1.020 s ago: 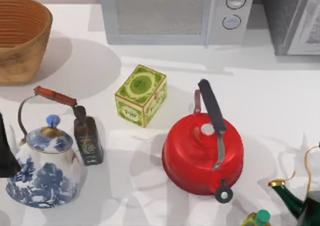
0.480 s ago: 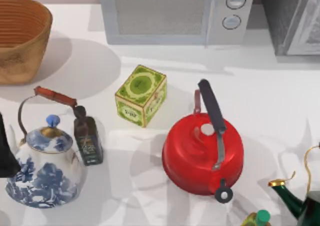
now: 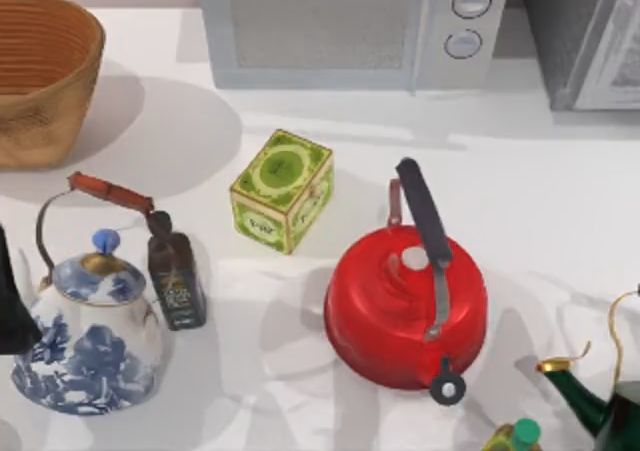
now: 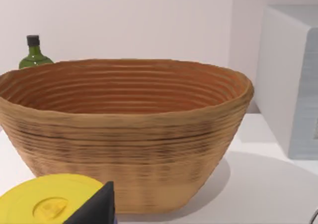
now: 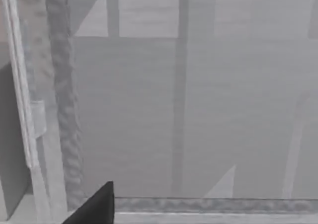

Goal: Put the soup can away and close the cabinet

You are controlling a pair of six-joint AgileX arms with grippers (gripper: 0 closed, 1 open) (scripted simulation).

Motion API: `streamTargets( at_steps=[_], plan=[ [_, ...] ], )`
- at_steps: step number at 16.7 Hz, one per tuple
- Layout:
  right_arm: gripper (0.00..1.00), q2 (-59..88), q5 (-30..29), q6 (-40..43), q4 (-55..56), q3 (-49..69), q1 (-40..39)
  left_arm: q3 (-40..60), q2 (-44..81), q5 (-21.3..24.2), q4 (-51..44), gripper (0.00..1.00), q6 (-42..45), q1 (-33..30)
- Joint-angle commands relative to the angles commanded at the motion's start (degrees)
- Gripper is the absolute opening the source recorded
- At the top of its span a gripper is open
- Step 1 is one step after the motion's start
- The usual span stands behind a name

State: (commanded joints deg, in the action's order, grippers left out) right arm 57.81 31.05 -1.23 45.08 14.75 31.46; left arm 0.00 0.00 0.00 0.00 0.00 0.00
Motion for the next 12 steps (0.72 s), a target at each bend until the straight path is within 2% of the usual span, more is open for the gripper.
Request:
streamTargets(
  at_steps=[6, 12],
  plan=[
    [1.00, 19.9, 15.0, -0.2, 15.3, 4.4, 15.3, 0.0, 0.0, 0.0, 0.0, 1.00, 0.0, 0.0],
    [1.00, 29.2, 24.9, -0.1, 22.1, 5.9, 25.3, 0.0, 0.0, 0.0, 0.0, 1.00, 0.0, 0.0]
  ],
)
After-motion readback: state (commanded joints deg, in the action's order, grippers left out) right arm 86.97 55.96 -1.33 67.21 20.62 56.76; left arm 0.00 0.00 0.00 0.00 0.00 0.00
